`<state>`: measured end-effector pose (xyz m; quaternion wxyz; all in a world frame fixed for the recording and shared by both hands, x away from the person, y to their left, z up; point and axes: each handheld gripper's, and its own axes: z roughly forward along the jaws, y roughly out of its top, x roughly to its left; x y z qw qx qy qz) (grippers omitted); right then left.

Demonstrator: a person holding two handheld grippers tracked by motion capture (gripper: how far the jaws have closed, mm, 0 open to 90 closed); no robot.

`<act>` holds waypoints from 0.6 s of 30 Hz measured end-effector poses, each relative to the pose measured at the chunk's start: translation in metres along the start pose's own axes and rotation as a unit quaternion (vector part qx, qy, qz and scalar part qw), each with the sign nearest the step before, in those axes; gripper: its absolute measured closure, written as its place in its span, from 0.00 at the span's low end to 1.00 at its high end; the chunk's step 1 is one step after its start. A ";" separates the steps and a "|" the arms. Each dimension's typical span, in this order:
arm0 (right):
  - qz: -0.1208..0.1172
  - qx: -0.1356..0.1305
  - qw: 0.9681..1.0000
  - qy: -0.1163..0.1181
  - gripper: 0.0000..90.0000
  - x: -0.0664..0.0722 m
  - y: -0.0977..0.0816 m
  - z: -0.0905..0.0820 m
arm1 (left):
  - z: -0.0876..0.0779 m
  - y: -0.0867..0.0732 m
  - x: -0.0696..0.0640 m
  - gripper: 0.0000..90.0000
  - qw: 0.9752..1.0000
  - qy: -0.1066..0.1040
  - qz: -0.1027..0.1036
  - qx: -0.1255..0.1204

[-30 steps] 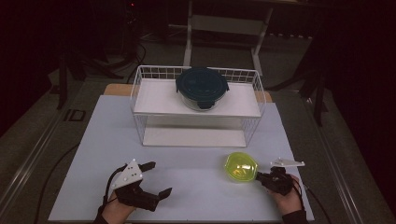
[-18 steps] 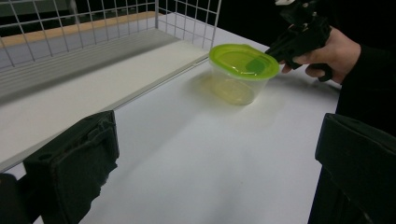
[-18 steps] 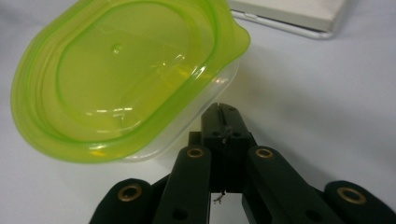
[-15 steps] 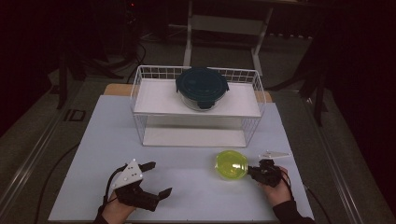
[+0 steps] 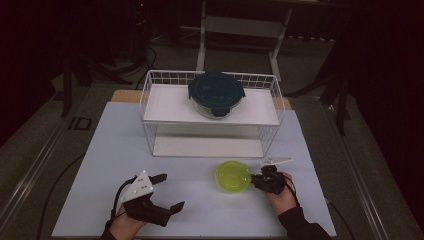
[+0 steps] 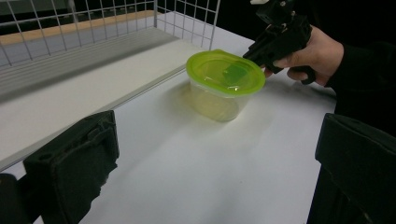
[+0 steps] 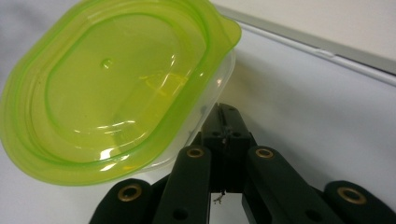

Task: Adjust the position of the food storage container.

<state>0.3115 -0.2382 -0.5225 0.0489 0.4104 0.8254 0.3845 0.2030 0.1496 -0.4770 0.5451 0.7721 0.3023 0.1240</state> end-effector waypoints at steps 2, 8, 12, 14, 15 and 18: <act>-0.003 0.002 1.000 0.001 1.00 0.003 0.000 0.001 | 0.000 0.000 0.000 0.00 1.000 0.000 0.001 0.000; -0.001 0.005 1.000 0.010 1.00 0.008 -0.003 0.000 | 0.001 0.000 0.000 0.00 1.000 -0.001 -0.003 -0.001; 0.001 0.009 1.000 0.017 1.00 0.011 -0.005 -0.001 | 0.002 0.001 0.000 0.00 1.000 -0.002 -0.003 -0.001; -0.007 0.011 1.000 0.012 1.00 0.013 -0.005 -0.001 | 0.003 0.001 0.000 0.00 1.000 -0.003 -0.003 0.000; -0.008 0.010 1.000 0.011 1.00 0.012 -0.005 -0.001 | 0.003 0.001 0.000 0.00 1.000 -0.003 -0.003 0.000; -0.006 0.007 1.000 0.005 0.97 0.011 -0.005 -0.002 | 0.005 0.002 0.001 0.00 1.000 -0.002 -0.004 0.002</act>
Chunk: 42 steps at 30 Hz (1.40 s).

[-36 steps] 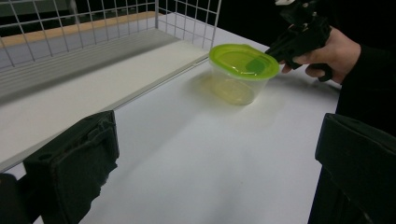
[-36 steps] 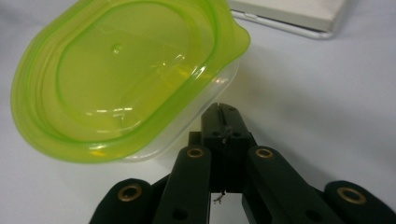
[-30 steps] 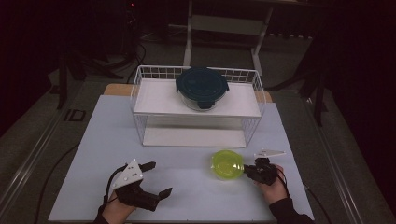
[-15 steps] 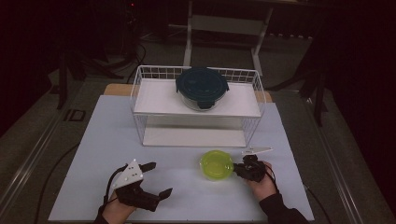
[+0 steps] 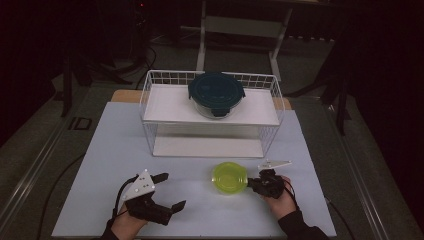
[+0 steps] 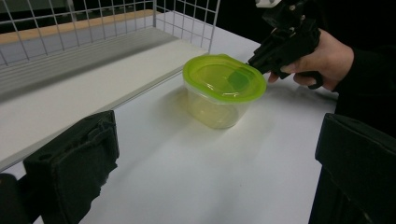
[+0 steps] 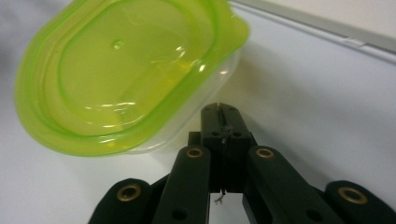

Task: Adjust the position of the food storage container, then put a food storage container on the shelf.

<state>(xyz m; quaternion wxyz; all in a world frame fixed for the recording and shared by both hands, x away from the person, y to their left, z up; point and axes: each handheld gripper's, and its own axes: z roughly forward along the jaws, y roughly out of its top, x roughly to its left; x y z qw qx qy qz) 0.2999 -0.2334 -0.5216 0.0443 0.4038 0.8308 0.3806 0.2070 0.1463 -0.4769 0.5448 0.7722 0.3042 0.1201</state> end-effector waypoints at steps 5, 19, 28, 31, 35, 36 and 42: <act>-0.009 -0.012 1.000 -0.021 0.83 -0.002 0.002 -0.009 | 0.003 0.003 0.002 0.00 1.000 -0.004 -0.005 0.004; 0.032 -0.097 0.995 0.001 0.21 -0.003 0.016 -0.063 | 0.040 0.035 0.005 0.00 0.998 -0.030 -0.057 0.019; 0.079 -0.053 0.994 0.053 0.13 0.001 0.028 -0.047 | 0.087 0.037 0.013 0.05 0.985 -0.058 -0.144 0.076; 0.104 -0.039 0.992 0.055 0.17 -0.002 0.029 -0.039 | 0.099 0.032 0.019 0.13 0.978 -0.063 -0.180 0.086; 0.144 -0.029 0.987 0.068 0.36 -0.007 0.028 -0.031 | 0.113 0.027 0.027 0.20 0.963 -0.065 -0.240 0.109; 0.150 -0.025 0.986 0.071 0.38 -0.007 0.028 -0.030 | 0.116 0.025 0.029 0.21 0.958 -0.070 -0.256 0.112; 0.189 0.000 0.979 0.079 0.57 -0.011 0.026 -0.022 | 0.127 0.020 0.034 0.41 0.938 -0.080 -0.312 0.126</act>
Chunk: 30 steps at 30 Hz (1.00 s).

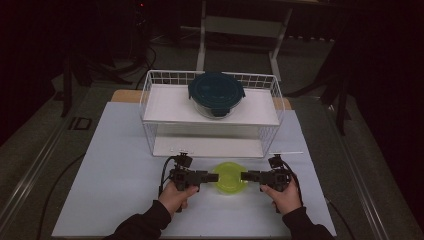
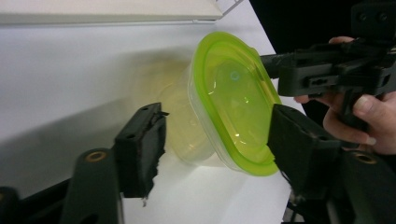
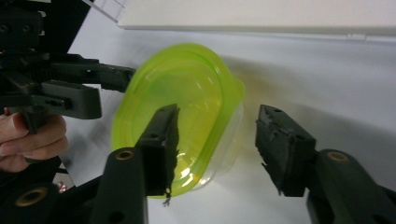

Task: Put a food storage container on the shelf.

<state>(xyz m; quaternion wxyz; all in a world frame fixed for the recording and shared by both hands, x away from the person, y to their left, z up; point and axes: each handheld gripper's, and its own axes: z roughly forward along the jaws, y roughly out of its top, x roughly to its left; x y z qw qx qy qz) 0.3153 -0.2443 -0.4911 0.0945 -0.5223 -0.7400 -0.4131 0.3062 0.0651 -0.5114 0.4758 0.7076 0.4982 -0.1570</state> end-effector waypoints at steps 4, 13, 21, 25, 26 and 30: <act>0.023 0.015 1.000 0.003 0.71 -0.003 -0.002 0.003 | 0.007 -0.004 0.001 0.63 1.000 0.002 -0.010 0.016; 0.028 0.022 0.999 0.008 0.83 0.002 -0.006 0.002 | 0.006 -0.006 -0.008 0.80 1.000 0.003 -0.003 0.020; 0.020 0.006 1.000 -0.001 0.89 0.012 -0.013 -0.006 | -0.001 -0.009 -0.019 0.89 1.000 0.007 -0.004 0.014; 0.013 -0.003 1.000 0.003 0.89 0.020 -0.011 -0.016 | -0.011 -0.007 -0.028 0.90 1.000 -0.005 0.004 0.006; 0.009 -0.007 1.000 0.004 0.89 0.023 -0.010 -0.019 | -0.014 -0.005 -0.031 0.90 1.000 -0.007 0.009 0.002; -0.010 -0.019 1.000 0.004 0.89 0.040 -0.004 -0.031 | -0.029 0.001 -0.045 0.90 1.000 -0.003 0.028 -0.009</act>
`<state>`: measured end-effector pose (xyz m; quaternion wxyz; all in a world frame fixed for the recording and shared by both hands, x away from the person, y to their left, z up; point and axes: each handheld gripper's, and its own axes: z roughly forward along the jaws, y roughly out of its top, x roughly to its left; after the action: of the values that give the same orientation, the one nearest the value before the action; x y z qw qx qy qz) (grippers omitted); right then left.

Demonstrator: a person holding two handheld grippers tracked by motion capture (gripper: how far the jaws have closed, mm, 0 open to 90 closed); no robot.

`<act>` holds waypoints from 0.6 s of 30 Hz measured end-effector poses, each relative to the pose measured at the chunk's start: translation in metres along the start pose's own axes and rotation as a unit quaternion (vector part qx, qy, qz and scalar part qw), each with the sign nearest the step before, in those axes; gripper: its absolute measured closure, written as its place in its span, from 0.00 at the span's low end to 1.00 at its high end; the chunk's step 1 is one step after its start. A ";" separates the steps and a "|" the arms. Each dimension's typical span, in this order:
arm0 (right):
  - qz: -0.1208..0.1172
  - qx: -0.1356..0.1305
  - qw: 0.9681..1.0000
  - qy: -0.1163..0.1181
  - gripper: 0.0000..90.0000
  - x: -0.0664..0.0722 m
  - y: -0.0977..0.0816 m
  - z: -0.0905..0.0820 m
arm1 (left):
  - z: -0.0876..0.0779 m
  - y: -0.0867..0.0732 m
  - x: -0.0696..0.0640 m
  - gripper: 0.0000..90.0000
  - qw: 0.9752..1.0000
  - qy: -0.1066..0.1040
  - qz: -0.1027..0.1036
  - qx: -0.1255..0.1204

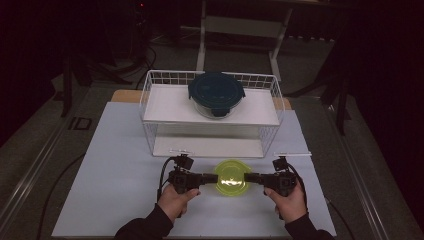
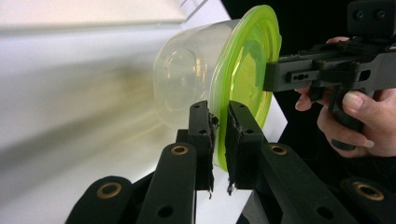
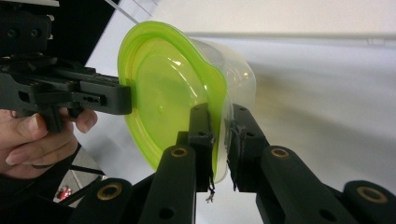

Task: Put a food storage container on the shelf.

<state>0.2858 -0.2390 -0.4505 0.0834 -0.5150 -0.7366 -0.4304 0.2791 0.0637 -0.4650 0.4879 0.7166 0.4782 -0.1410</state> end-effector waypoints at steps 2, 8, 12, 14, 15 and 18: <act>-0.008 -0.007 1.000 0.003 0.90 0.007 0.004 -0.005 | -0.007 0.004 -0.006 0.90 1.000 0.002 0.010 -0.005; -0.024 -0.018 1.000 0.006 0.89 0.026 0.016 -0.016 | -0.025 0.015 -0.019 0.90 1.000 0.004 0.026 -0.015; -0.038 -0.030 0.999 0.009 0.89 0.040 0.025 -0.025 | -0.039 0.024 -0.030 0.90 0.999 0.001 0.039 -0.026; -0.043 -0.036 0.998 0.013 0.89 0.046 0.030 -0.029 | -0.047 0.029 -0.036 0.90 0.998 0.002 0.047 -0.032; -0.048 -0.040 0.998 0.014 0.90 0.049 0.032 -0.032 | -0.051 0.033 -0.039 0.90 0.998 0.002 0.053 -0.034; -0.052 -0.046 0.997 0.017 0.89 0.056 0.038 -0.037 | -0.059 0.039 -0.045 0.90 0.997 -0.002 0.058 -0.042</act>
<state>0.2802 -0.2233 -0.3757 0.0498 -0.4716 -0.7404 -0.4764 0.2732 0.0852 -0.3840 0.5256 0.7220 0.4401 -0.0938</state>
